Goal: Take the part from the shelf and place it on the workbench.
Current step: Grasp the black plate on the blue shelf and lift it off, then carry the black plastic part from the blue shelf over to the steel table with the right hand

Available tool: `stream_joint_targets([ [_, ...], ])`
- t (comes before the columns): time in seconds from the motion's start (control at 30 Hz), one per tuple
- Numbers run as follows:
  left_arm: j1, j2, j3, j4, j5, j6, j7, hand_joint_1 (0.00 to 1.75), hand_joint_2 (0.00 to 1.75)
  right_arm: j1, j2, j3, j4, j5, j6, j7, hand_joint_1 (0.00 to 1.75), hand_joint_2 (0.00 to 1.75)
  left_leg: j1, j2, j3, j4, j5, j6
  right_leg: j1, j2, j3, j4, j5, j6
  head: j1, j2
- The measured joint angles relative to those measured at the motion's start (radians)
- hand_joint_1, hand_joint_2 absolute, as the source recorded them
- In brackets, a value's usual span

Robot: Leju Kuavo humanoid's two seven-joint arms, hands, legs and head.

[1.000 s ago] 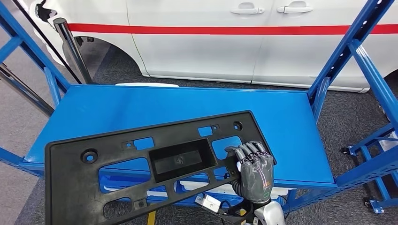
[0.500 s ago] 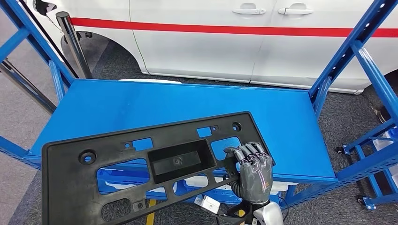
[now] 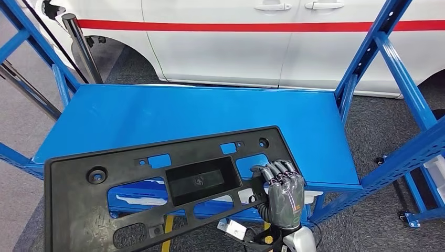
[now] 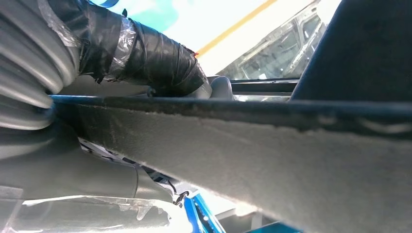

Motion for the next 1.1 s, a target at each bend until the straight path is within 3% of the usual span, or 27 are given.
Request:
stream_joint_targets([
  [0.1, -0.002, 0.0, 0.0, 0.0, 0.0, -0.002, 0.0, 0.0, 1.75, 0.0, 0.0, 0.0, 0.0, 0.0, 0.0, 0.0, 1.75, 1.75, -0.008, -0.001, 0.139, -0.205, 0.064, 0.022, 0.006, 0.001, -0.011, 0.002, 0.012, 0.004, 0.0, 0.0],
  [0.17, -0.004, 0.0, 0.001, 0.0, 0.0, -0.004, 0.0, 0.0, 1.75, 0.0, 0.0, 0.001, 0.0, 0.002, 0.0, 0.0, 1.75, 1.75, -0.015, -0.001, 0.186, -0.289, 0.072, 0.031, 0.006, 0.0, -0.014, 0.001, 0.022, 0.014, 0.0, 0.0],
  [0.23, -0.004, -0.001, 0.002, 0.0, -0.001, -0.006, 0.001, 0.0, 1.75, -0.001, 0.001, 0.003, 0.0, 0.006, 0.0, 0.0, 1.75, 1.75, -0.016, -0.001, 0.183, -0.302, 0.083, 0.035, 0.005, 0.0, -0.015, -0.003, 0.032, 0.027, 0.0, 0.0],
  [0.3, -0.005, -0.002, 0.002, 0.0, -0.003, -0.009, 0.003, 0.0, 1.75, -0.001, 0.002, 0.004, 0.0, 0.012, 0.0, 0.001, 1.75, 1.75, -0.01, 0.004, 0.18, -0.316, 0.102, 0.046, 0.005, 0.002, -0.023, 0.014, 0.012, 0.037, 0.001, 0.0],
  [0.33, -0.005, -0.002, 0.002, 0.0, -0.005, -0.01, 0.004, 0.0, 1.75, -0.001, 0.002, 0.004, 0.0, 0.015, 0.0, 0.002, 1.75, 1.75, -0.008, 0.006, 0.175, -0.322, 0.112, 0.052, 0.005, 0.003, -0.036, 0.046, -0.021, 0.041, 0.001, 0.0],
  [0.4, -0.005, -0.003, 0.002, 0.0, -0.008, -0.011, 0.006, 0.0, 1.75, 0.0, 0.002, 0.004, 0.001, 0.021, 0.0, 0.002, 1.75, 1.75, -0.008, 0.009, 0.156, -0.319, 0.125, 0.059, 0.001, 0.003, -0.075, 0.162, -0.106, 0.049, 0.002, 0.0],
  [0.43, -0.005, -0.003, 0.002, 0.0, -0.008, -0.011, 0.006, 0.0, 1.75, 0.0, 0.002, 0.004, 0.001, 0.023, 0.0, 0.003, 1.75, 1.75, -0.009, 0.01, 0.145, -0.315, 0.13, 0.059, -0.001, 0.003, -0.092, 0.221, -0.134, 0.052, 0.001, 0.0],
  [0.47, -0.005, -0.004, 0.002, 0.0, -0.009, -0.012, 0.006, 0.0, 1.75, 0.001, 0.002, 0.004, 0.002, 0.025, 0.0, 0.005, 1.75, 1.75, -0.009, 0.01, 0.134, -0.309, 0.134, 0.058, -0.003, 0.003, -0.097, 0.257, -0.143, 0.055, 0.001, 0.0],
  [0.5, -0.004, -0.004, 0.002, 0.0, -0.009, -0.012, 0.006, 0.0, 1.75, 0.001, 0.002, 0.004, 0.003, 0.027, 0.0, 0.007, 1.75, 1.75, -0.008, 0.011, 0.123, -0.302, 0.137, 0.056, -0.005, 0.003, -0.084, 0.257, -0.132, 0.058, 0.001, 0.0],
  [0.53, -0.004, -0.005, 0.002, 0.0, -0.009, -0.013, 0.006, 0.0, 1.75, 0.001, 0.002, 0.004, 0.004, 0.028, 0.0, 0.009, 1.75, 1.75, -0.007, 0.011, 0.113, -0.295, 0.139, 0.054, -0.008, 0.003, -0.051, 0.218, -0.108, 0.06, 0.001, 0.0],
  [0.6, -0.004, -0.007, 0.002, 0.0, -0.009, -0.013, 0.006, 0.0, 1.75, 0.0, 0.002, 0.004, 0.004, 0.031, 0.0, 0.011, 1.75, 1.75, -0.007, 0.01, 0.096, -0.277, 0.141, 0.048, -0.011, 0.003, 0.035, 0.085, -0.068, 0.059, 0.001, 0.0],
  [0.67, -0.005, -0.008, 0.002, 0.0, -0.01, -0.014, 0.007, 0.0, 1.75, 0.001, 0.003, 0.004, 0.004, 0.033, 0.0, 0.011, 1.75, 1.75, -0.009, 0.009, 0.085, -0.264, 0.145, 0.037, -0.007, 0.004, 0.073, 0.013, -0.059, 0.05, 0.001, 0.0],
  [0.77, -0.003, -0.008, 0.003, 0.0, -0.011, -0.014, 0.008, 0.0, 1.75, 0.003, 0.003, 0.004, 0.004, 0.033, 0.0, 0.011, 1.75, 1.75, -0.008, 0.008, 0.075, -0.26, 0.153, 0.016, -0.006, 0.005, 0.061, 0.004, -0.047, 0.027, 0.001, 0.0],
  [0.8, -0.003, -0.008, 0.003, 0.0, -0.011, -0.014, 0.008, 0.0, 1.75, 0.003, 0.004, 0.004, 0.004, 0.033, 0.0, 0.011, 1.75, 1.75, -0.007, 0.007, 0.068, -0.249, 0.139, 0.01, -0.007, 0.005, 0.055, 0.001, -0.039, 0.017, 0.001, 0.0],
  [0.87, -0.002, -0.009, 0.003, 0.0, -0.011, -0.014, 0.009, 0.0, 1.75, 0.003, 0.007, 0.004, 0.004, 0.033, 0.0, 0.011, 1.75, 1.75, -0.003, 0.006, 0.037, -0.172, 0.069, 0.0, -0.009, 0.002, 0.037, -0.003, -0.022, 0.003, 0.0, 0.0],
  [0.93, -0.001, -0.009, 0.003, 0.0, -0.012, -0.014, 0.009, 0.0, 1.75, 0.005, 0.008, 0.004, 0.004, 0.034, 0.0, 0.011, 1.75, 1.75, -0.001, 0.005, -0.002, -0.046, -0.011, -0.006, -0.007, 0.001, 0.015, -0.002, -0.006, -0.001, 0.0, 0.0],
  [0.97, -0.001, -0.009, 0.003, 0.0, -0.012, -0.014, 0.009, 0.0, 1.75, 0.005, 0.008, 0.004, 0.004, 0.034, 0.0, 0.012, 1.75, 1.75, -0.001, 0.005, -0.009, -0.001, -0.026, -0.007, -0.005, 0.001, 0.003, -0.002, 0.002, -0.001, 0.0, 0.0],
  [1.0, -0.001, -0.009, 0.003, 0.0, -0.012, -0.014, 0.009, 0.0, 1.75, 0.006, 0.008, 0.004, 0.004, 0.035, 0.0, 0.012, 1.75, 1.75, -0.001, 0.005, -0.001, 0.011, -0.019, -0.006, -0.004, 0.0, -0.007, 0.0, 0.009, 0.0, 0.0, 0.0],
  [1.03, -0.001, -0.009, 0.003, 0.0, -0.012, -0.014, 0.009, 0.0, 1.75, 0.007, 0.008, 0.004, 0.004, 0.036, 0.0, 0.012, 1.75, 1.75, -0.002, 0.005, 0.028, -0.016, 0.006, -0.003, -0.002, 0.0, -0.017, 0.001, 0.016, 0.001, 0.0, 0.0],
  [1.1, -0.002, -0.009, 0.003, 0.0, -0.013, -0.014, 0.009, 0.0, 1.75, 0.008, 0.009, 0.004, 0.004, 0.036, 0.0, 0.013, 1.75, 1.75, -0.005, 0.004, 0.124, -0.154, 0.055, 0.01, -0.001, 0.0, -0.029, 0.003, 0.028, 0.004, 0.0, 0.0],
])
